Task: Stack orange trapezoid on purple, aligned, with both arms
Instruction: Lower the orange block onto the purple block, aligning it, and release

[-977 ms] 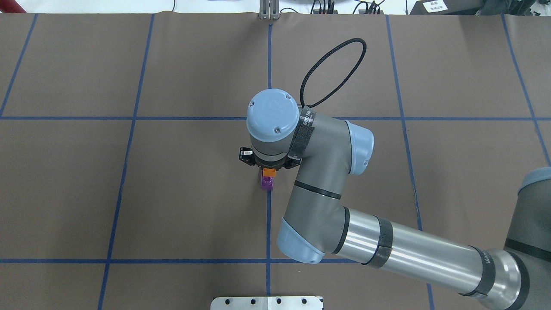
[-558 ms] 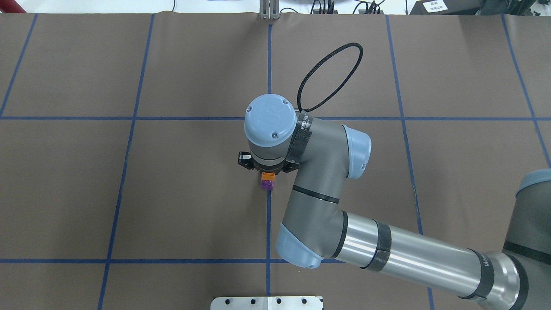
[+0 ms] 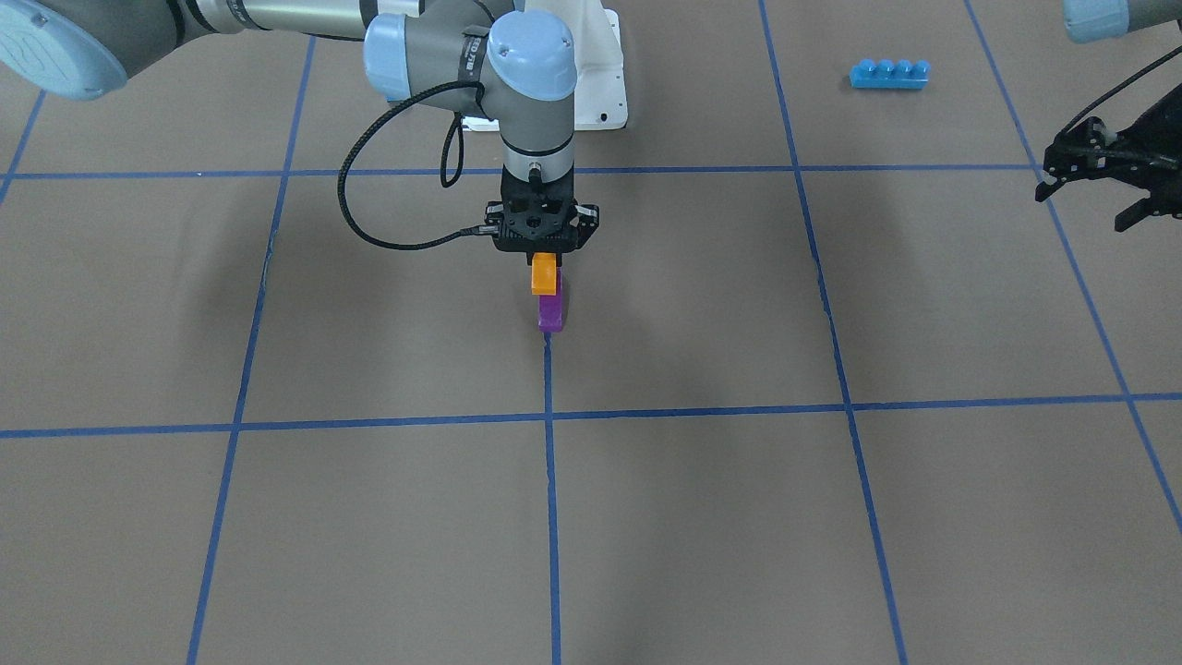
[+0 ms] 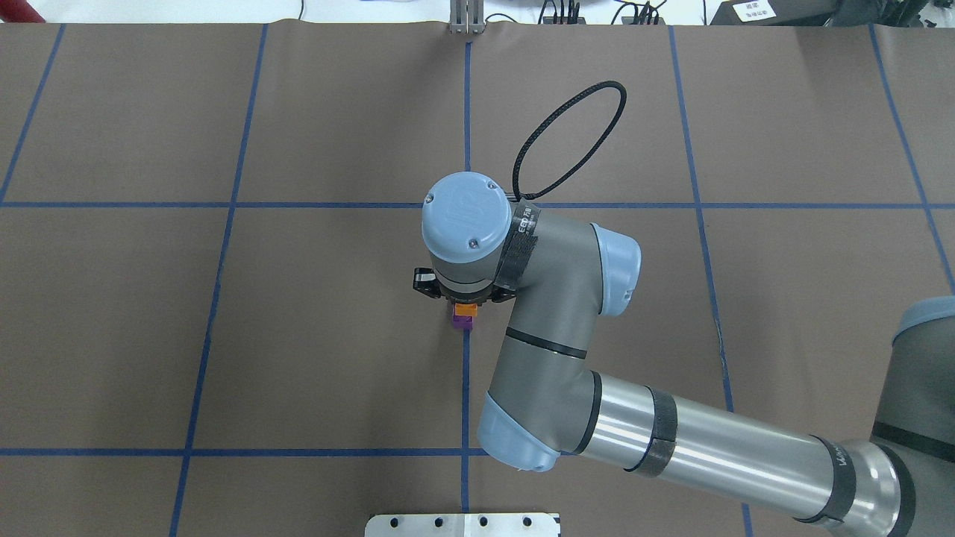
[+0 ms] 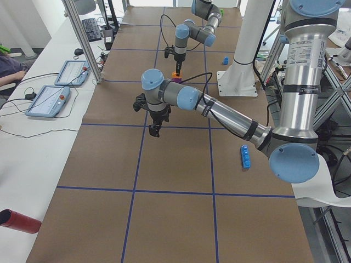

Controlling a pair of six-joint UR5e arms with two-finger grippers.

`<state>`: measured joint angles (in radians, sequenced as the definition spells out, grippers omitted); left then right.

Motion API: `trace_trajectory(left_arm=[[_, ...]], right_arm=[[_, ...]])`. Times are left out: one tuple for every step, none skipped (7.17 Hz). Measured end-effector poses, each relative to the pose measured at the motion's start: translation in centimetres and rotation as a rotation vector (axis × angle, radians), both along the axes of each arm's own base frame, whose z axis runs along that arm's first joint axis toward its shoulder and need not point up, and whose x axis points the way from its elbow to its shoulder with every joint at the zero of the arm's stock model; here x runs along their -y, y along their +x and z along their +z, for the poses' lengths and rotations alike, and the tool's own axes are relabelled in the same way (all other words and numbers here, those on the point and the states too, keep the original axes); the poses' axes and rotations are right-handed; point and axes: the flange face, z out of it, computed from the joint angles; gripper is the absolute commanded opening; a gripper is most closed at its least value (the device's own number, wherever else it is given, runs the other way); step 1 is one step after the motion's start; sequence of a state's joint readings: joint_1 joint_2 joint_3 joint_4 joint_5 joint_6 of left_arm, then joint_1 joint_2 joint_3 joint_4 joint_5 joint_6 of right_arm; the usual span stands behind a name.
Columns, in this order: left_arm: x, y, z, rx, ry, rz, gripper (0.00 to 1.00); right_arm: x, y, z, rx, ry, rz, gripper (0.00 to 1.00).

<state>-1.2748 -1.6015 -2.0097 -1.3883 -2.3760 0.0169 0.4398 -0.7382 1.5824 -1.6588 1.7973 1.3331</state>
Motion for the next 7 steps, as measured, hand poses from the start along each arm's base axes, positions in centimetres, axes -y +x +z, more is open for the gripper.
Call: trace_trajectory(left_arm=[[0.0,0.0,0.01,0.0,0.0,0.0,1.0],[0.0,0.0,0.0,0.0,0.0,0.0,1.0],[0.0,0.0,0.01,0.0,0.0,0.0,1.0],[0.0,0.0,0.01,0.0,0.0,0.0,1.0],[0.0,0.0,0.01,0.0,0.0,0.0,1.0],[0.0,0.0,0.01,0.0,0.0,0.0,1.0],[0.01,0.01,-0.01,0.0,0.0,0.0,1.0]], right_arm=[[-0.08,-0.09,0.11,-0.003,0.0,-0.001,0.0],[-0.1,-0.09,0.07,-0.002,0.001,-0.001,0.0],[-0.12,-0.09,-0.05,0.0,0.003,0.0,0.0],[-0.1,-0.09,-0.08,-0.002,0.008,0.002,0.0],[-0.16,-0.18,0.01,-0.005,0.015,0.005,0.0],[-0.29,-0.39,0.21,-0.011,0.018,0.005,0.0],[-0.45,-0.77,0.51,-0.017,0.021,0.003,0.0]])
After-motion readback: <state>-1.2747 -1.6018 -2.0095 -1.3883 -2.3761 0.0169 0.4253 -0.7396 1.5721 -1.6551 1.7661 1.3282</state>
